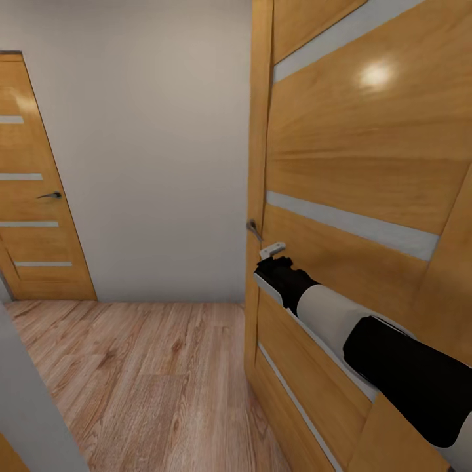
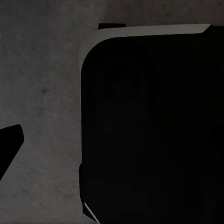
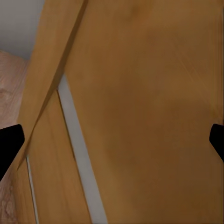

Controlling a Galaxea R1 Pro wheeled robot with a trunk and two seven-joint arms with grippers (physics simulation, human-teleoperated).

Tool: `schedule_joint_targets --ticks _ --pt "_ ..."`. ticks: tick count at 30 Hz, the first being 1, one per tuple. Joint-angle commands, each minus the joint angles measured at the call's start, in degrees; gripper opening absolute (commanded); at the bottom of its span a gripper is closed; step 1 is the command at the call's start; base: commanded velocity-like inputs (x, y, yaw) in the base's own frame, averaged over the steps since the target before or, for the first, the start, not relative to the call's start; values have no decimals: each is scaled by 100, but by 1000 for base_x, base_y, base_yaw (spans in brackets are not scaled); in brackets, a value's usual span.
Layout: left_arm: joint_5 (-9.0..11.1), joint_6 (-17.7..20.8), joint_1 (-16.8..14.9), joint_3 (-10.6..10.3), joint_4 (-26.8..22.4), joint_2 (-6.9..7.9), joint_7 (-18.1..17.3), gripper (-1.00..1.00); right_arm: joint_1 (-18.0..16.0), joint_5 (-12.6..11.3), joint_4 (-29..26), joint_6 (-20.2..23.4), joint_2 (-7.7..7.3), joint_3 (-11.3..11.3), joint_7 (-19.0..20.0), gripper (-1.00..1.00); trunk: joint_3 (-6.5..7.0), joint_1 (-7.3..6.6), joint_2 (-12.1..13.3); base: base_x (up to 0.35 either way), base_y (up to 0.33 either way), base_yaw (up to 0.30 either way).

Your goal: Move the two storage containers from the living room to the garage. In the garage, place one container on the floor and stack the other container on top of it (either order is fine).

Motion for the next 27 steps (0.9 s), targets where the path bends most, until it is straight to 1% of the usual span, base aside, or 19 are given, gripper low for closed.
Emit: schedule_joint_targets --ticks 1,7,10,11,14,27 --pt "7 -13 0 5 -3 1 5 100 -9 -7 -28 35 0 61 -47 100 -6 0 -3 0 0 0" --pt "7 -16 0 5 -3 -2 5 100 -10 -15 -103 42 0 66 -55 100 -6 0 -3 0 0 0" --pt "7 -17 0 5 -3 -3 5 100 -10 -18 -304 80 0 72 -68 100 -6 0 -3 0 0 0" --pt "7 -15 0 5 -3 -3 5 100 -10 -19 -446 109 0 74 -75 100 -6 0 -3 0 0 0" --pt "7 -16 0 5 -3 -3 5 100 -10 -22 -516 122 0 74 -74 100 -6 0 -3 0 0 0" --pt "7 -14 0 5 -4 -2 5 100 -10 -37 -564 122 0 80 -30 100 -6 0 -3 0 0 0"
